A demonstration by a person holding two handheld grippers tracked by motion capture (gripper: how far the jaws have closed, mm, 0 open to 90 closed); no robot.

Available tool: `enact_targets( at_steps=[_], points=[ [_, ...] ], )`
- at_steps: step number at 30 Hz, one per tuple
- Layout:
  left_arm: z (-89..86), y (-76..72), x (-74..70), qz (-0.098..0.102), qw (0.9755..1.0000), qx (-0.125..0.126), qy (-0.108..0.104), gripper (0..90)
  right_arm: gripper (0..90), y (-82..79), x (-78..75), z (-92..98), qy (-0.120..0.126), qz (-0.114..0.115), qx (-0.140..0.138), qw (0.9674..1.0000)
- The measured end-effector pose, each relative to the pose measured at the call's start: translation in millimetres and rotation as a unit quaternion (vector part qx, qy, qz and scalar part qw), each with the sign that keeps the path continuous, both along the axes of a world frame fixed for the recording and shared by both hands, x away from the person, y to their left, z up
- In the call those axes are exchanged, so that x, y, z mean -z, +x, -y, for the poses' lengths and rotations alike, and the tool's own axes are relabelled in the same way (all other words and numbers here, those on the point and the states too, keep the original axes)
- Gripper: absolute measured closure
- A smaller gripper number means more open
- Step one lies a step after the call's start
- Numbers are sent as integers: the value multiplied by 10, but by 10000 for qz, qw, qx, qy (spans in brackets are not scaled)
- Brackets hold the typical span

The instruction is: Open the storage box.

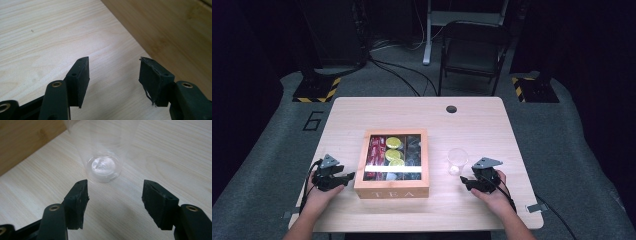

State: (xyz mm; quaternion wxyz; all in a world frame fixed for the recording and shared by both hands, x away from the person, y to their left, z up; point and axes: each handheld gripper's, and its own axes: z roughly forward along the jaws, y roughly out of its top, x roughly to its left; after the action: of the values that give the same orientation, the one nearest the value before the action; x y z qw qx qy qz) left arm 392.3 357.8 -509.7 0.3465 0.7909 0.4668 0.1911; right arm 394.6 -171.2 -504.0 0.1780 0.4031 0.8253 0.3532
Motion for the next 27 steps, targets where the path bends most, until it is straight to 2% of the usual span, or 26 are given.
enact_targets(
  at_steps=[1, 3, 4, 9, 13, 21, 23, 24, 27],
  points=[
    [4, -6, -2, 62, 10000, -33, -24, 423, 383, 0, -13, 15, 63, -32, 10, 10000],
    [-1, -19, -35, 28, 10000, -25, -59, 439, 408, 3, -26, 29, 125, -113, 38, 9999],
    [8, -24, -38, 119, 9999, -87, -68, 439, 419, 4, -31, 34, 109, -90, 40, 9999],
    [-12, -45, -82, 143, 9998, -108, 15, 443, 455, -10, -85, 42, 50, -35, -57, 10000],
    [-19, -71, -117, 274, 9994, -199, 26, 451, 479, -22, -117, 49, 60, -18, -65, 10000],
    [-26, -112, -176, 265, 9991, -313, -56, 487, 504, -25, -149, 70, 47, -23, -113, 9999],
    [-43, -122, -203, 251, 9989, -295, -253, 501, 504, -29, -180, 74, 83, -12, -151, 9999],
    [-47, -126, -210, 243, 9987, -322, -304, 505, 505, -31, -183, 73, 76, 50, -141, 9999],
    [-55, -145, -238, 257, 9983, -336, -413, 519, 524, -45, -203, 66, 49, 30, -148, 9999]
  ],
)
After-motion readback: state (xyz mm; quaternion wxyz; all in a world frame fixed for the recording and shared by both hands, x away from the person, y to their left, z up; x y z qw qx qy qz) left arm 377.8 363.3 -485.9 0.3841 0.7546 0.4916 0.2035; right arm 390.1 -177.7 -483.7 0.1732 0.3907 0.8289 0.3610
